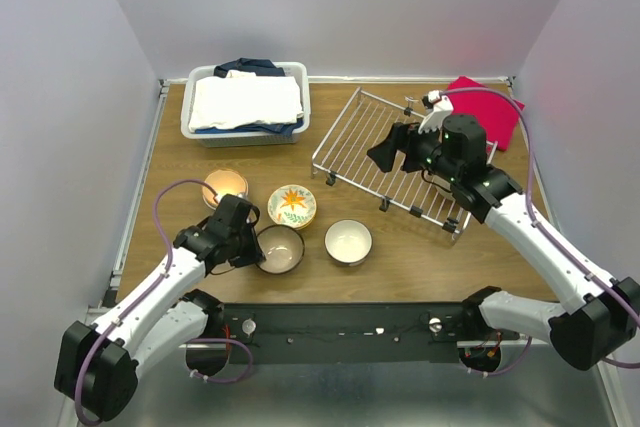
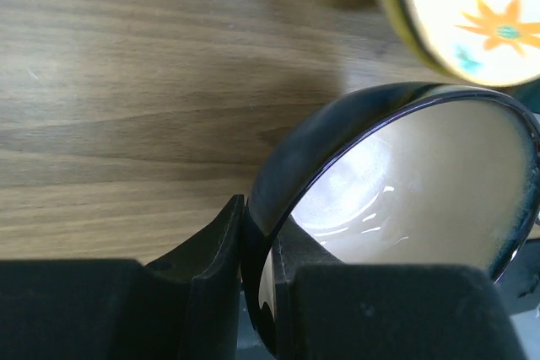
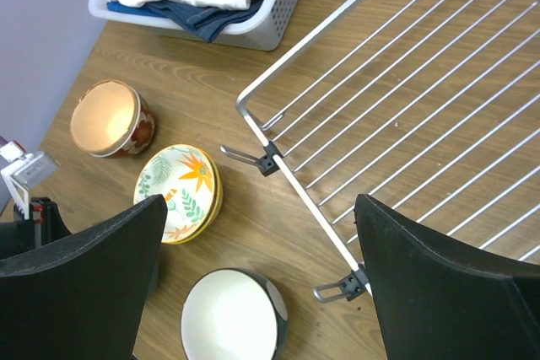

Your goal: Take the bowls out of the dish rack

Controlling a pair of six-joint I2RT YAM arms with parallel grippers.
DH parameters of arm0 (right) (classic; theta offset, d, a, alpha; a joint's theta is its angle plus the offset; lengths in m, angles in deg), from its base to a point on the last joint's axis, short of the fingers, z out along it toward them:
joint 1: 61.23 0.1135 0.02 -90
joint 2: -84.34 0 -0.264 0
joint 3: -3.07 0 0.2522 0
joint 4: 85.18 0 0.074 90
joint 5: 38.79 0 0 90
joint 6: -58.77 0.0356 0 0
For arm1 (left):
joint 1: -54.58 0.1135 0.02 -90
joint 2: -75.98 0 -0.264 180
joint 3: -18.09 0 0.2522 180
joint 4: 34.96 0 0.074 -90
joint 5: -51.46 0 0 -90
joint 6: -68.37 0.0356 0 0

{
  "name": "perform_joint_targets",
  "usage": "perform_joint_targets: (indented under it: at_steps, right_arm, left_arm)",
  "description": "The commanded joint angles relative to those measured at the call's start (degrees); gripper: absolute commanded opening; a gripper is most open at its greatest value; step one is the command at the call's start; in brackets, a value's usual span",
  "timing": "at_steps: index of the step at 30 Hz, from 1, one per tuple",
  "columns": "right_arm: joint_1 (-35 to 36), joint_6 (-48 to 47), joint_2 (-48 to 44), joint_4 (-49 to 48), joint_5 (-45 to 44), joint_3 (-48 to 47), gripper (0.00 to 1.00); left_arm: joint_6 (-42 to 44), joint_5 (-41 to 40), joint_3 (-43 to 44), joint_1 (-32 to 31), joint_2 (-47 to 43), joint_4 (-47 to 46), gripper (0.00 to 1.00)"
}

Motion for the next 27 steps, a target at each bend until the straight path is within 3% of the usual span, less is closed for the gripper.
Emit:
perform_joint_targets:
  at_steps: [1, 2, 5, 8, 15, 23, 24, 27]
  right_arm:
    - [0.27, -1.97, -2.58, 1.39, -4.72, 1.63, 1.00]
    - [0.27, -2.06, -3.02, 1.65, -5.25, 1.81, 1.00]
    - [0.27, -2.06, -3.81, 2.62, -7.45, 2.69, 1.00]
    - [0.27, -1.71, -3.90, 3.85, -8.95, 3.39, 1.00]
    - [0.27, 0.13, -3.73, 7.01, -17.45, 4.01, 1.00]
    - [-0.43, 2.69, -1.27, 13.69, -29.16, 3.83, 1.00]
    - [-1.48, 2.69, -0.66, 14.04, -29.77, 3.75, 1.00]
    - [-4.03, 3.39, 0.66, 14.84, -29.60, 4.01, 1.00]
  left_arm:
    - [-5.45, 0.91, -3.76, -0.64, 0.03, -7.11, 0.00]
    - [-5.80, -0.57, -4.46, -0.72, -0.06, -7.37, 0.00]
    - [-6.42, -2.78, -4.90, -1.25, -0.41, -7.28, 0.14]
    - [-7.03, -4.54, -5.78, -1.69, -1.03, -7.72, 0.19]
    - [-8.18, -6.65, -5.43, -2.48, -5.14, -6.50, 0.60]
    - [-7.48, -9.72, 0.09, -2.48, -12.18, -1.49, 0.91]
    - [-6.34, -10.16, 1.06, -2.57, -13.23, -0.44, 0.99]
    - [-4.75, -13.05, 4.67, -2.48, -15.52, 1.67, 0.99]
